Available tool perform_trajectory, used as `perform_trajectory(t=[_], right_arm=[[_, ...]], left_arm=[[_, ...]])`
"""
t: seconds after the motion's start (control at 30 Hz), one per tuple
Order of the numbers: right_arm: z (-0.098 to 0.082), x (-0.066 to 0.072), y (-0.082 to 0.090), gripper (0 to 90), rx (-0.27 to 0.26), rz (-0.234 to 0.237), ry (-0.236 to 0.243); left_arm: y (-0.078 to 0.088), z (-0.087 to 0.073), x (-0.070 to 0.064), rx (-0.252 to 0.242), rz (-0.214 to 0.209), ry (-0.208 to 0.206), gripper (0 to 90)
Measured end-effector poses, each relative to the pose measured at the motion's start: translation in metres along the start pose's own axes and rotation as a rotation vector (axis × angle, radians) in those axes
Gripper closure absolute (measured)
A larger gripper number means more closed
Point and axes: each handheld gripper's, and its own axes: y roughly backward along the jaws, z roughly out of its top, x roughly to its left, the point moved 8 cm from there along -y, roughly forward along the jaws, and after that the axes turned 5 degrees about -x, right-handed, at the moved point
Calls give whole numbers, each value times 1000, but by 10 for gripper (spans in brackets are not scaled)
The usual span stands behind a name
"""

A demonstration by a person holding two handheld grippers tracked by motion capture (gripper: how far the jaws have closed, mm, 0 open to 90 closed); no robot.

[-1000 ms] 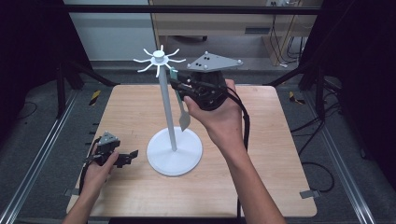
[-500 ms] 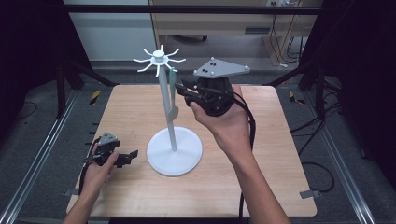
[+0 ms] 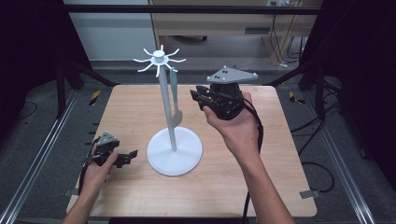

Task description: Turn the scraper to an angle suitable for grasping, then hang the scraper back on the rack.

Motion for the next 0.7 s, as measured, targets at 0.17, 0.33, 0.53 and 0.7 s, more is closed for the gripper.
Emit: perform_trajectory(t=[0.17, 0.33, 0.53, 0.7], right_arm=[[-9, -5, -2, 746, 25, -16, -8], [-16, -9, -3, 746, 45, -26, -16], [-21, -15, -4, 746, 66, -44, -13], [-25, -17, -4, 746, 75, -52, -18]], left_arm=[[0, 0, -1, 1, 0, -5, 43], [0, 0, 0, 1, 2, -1, 43], [0, 0, -1, 0, 1, -3, 43], [0, 0, 0, 1, 1, -3, 43]])
